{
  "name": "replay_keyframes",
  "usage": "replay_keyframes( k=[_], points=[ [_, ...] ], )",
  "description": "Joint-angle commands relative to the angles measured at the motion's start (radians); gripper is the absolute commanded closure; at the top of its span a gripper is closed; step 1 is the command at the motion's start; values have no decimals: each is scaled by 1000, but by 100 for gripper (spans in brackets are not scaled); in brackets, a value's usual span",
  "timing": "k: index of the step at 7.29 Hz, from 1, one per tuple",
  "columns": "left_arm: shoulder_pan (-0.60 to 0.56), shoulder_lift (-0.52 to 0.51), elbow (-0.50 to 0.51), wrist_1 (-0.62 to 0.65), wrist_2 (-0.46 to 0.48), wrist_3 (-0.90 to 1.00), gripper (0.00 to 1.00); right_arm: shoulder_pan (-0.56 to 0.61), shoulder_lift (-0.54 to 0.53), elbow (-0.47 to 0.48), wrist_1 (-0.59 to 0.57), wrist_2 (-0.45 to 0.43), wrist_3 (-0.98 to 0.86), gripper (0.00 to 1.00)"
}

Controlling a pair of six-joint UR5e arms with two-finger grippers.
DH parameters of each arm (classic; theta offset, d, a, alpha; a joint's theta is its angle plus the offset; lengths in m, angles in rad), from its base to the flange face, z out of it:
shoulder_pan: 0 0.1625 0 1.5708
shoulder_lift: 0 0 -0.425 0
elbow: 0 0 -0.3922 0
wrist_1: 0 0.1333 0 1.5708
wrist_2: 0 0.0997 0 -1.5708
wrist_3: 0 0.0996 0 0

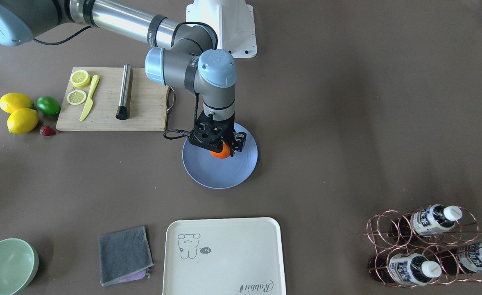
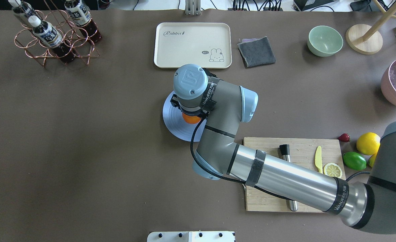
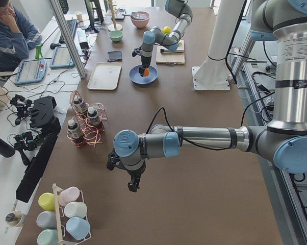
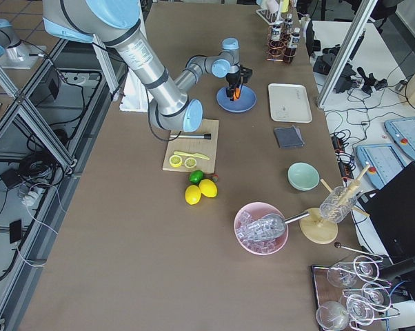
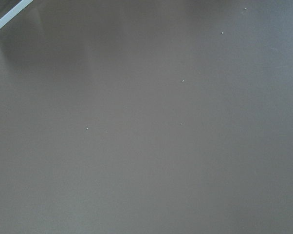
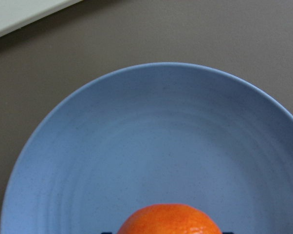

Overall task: Pick orange to plate
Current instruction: 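Lower the tangerine onto the plate and open the right gripper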

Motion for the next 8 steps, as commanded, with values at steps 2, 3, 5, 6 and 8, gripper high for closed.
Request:
replay_keyframes(
  k=[2, 3, 5, 6, 8],
  points=[
    [0, 1, 1, -1, 1, 2, 2, -4, 0, -16, 2, -28, -35, 100],
    [0, 0, 3, -1, 1, 0, 2, -3, 0, -15, 6, -28, -51, 12],
    [2, -2, 3, -1, 1, 0, 2, 14, 2, -4, 6, -28, -108, 0],
    [2, -3, 3, 0, 1, 0, 2, 43, 2, 13, 0, -12, -163, 0],
    [5, -3, 4, 0, 1, 0, 2, 193, -29, 128, -91, 168, -263, 0]
  ],
)
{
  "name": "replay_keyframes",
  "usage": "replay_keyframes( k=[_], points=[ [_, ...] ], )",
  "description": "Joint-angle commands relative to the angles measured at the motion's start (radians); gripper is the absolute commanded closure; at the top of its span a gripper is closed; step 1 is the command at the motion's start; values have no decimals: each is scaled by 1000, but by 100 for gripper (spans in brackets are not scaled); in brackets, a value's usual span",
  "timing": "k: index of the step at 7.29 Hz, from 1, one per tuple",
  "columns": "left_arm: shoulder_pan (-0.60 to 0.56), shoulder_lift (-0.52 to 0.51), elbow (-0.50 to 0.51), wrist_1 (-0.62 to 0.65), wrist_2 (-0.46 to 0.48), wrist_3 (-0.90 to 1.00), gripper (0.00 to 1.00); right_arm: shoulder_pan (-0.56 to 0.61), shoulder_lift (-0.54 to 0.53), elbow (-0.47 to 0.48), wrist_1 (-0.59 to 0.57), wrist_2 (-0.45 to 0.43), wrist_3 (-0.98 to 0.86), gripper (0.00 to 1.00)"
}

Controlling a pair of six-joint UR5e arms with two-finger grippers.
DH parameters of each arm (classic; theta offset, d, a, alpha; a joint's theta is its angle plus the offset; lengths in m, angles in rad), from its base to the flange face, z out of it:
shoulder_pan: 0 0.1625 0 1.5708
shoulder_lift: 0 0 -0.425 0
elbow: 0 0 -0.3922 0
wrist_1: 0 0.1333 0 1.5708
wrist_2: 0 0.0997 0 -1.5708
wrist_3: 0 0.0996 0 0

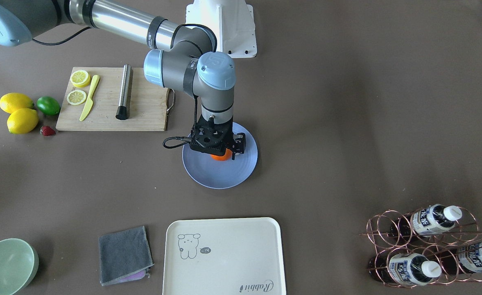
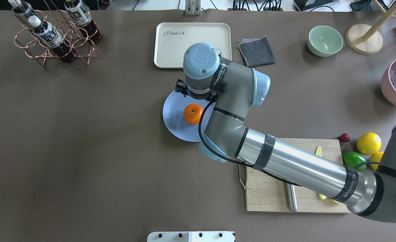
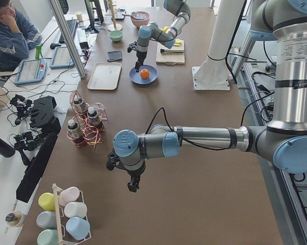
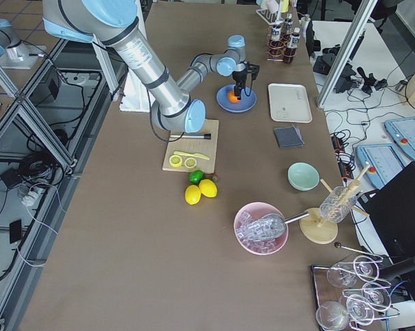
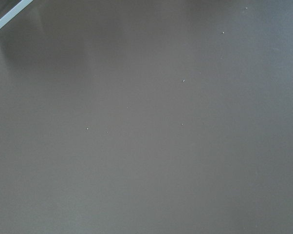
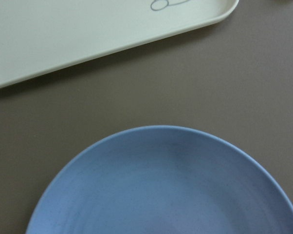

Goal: Pick orange to plate

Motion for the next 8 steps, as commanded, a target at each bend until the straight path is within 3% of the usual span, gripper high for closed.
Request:
replay_keyframes(
  k=[1, 3, 4, 8],
  points=[
    [2, 0, 0, 0, 0, 0, 2, 166, -105, 176, -153, 148, -189, 0],
    [3, 0, 1, 0, 0, 0, 2, 404, -424, 393, -183, 311, -583, 0],
    [5, -2, 4, 0, 0, 0, 2, 517, -559, 445, -183, 356, -801, 0],
    [5, -3, 6, 0, 0, 2, 2, 838, -837, 437, -227, 390, -1468, 0]
  ],
)
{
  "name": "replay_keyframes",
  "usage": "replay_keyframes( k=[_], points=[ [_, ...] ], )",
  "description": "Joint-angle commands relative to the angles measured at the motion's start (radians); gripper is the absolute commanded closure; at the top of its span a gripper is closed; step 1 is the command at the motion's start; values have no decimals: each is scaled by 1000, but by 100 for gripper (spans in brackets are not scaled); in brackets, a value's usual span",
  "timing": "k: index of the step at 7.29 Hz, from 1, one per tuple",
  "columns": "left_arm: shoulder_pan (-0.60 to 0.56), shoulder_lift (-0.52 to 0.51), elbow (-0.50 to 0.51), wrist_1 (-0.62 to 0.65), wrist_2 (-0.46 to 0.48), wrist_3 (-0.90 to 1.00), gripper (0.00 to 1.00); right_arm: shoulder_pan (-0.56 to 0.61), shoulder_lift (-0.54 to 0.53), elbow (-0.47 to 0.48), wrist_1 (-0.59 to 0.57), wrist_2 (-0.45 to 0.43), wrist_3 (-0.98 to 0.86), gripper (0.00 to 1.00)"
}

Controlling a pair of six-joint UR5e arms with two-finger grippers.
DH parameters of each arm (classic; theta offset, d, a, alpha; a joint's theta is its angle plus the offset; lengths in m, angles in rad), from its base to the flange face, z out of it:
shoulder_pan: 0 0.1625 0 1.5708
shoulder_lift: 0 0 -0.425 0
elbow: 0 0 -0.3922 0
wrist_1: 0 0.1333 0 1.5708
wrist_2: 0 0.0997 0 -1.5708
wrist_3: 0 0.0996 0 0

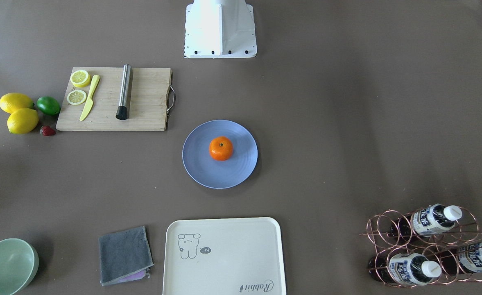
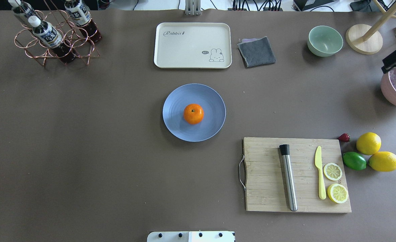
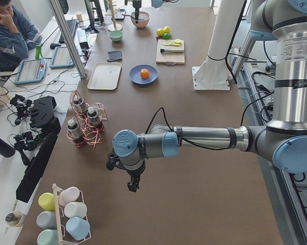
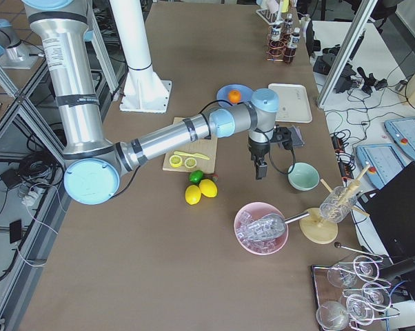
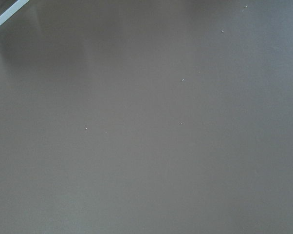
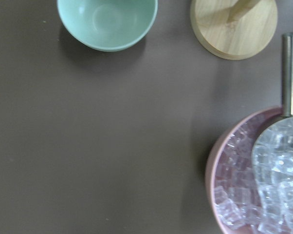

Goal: Pick orange to plate

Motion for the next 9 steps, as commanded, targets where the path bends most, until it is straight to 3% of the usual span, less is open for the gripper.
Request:
replay_keyframes(
  k=[1, 2, 4, 9],
  points=[
    [0, -2, 1, 0, 0, -1, 2, 183, -138, -18, -39, 25, -342, 0],
    [0, -1, 1, 0, 0, -1, 2, 235, -181, -26, -42, 40, -399, 0],
    [0, 4, 1, 0, 0, -1, 2, 275, -269, -73, -27, 158, -389, 0],
    [0, 6, 3, 5, 5, -4, 2, 303, -269, -104, -24, 154, -392, 0]
  ],
)
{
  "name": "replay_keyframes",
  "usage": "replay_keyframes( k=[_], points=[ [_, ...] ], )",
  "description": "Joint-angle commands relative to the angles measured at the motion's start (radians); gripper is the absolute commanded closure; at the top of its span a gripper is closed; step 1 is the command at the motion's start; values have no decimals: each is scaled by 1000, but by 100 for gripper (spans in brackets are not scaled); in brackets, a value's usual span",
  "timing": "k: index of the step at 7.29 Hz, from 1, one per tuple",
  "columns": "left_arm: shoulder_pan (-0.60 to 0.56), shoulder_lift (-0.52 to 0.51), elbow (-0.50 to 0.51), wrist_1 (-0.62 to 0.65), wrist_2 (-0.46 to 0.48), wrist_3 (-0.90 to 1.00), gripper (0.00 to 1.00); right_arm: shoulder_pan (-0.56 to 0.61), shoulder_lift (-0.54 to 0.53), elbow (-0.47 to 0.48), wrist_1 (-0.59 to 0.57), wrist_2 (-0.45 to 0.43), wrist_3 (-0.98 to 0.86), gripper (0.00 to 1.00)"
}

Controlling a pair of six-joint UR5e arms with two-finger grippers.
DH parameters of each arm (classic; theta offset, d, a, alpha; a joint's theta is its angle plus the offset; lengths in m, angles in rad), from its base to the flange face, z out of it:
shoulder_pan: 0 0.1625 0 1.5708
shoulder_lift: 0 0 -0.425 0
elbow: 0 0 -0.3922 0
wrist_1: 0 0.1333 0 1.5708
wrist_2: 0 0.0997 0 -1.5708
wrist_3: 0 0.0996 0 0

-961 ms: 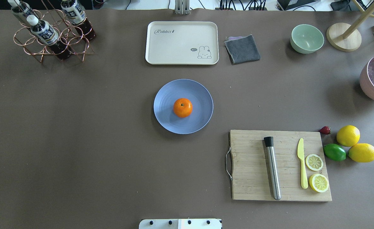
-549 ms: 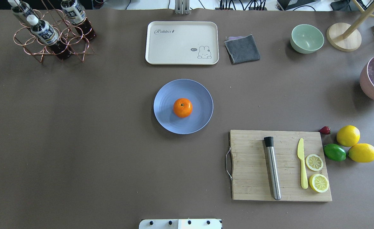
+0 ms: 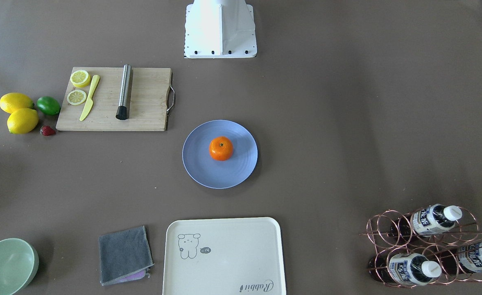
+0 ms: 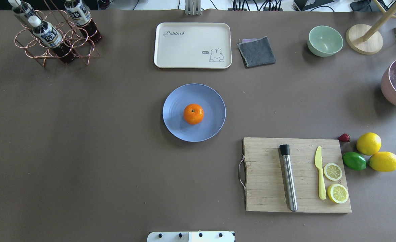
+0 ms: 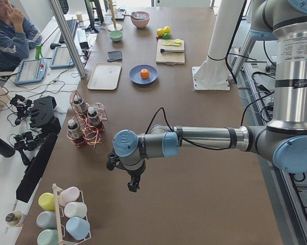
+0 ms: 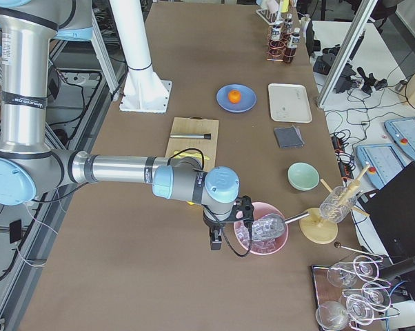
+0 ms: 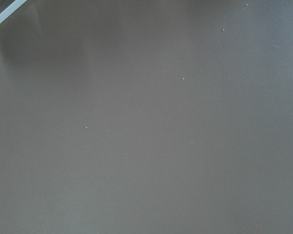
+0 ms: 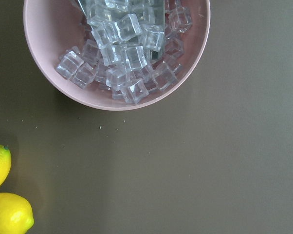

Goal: Pick orange to plate

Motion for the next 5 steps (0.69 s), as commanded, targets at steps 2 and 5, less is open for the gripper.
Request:
replay_keyframes(
  k=[2, 5],
  points=[
    [-2, 4, 8, 0, 5, -1, 2, 5, -4, -30, 58, 4, 0, 0],
    [-2, 4, 13, 0, 7, -1, 2, 3, -4, -54, 70, 9, 0, 0]
  ],
)
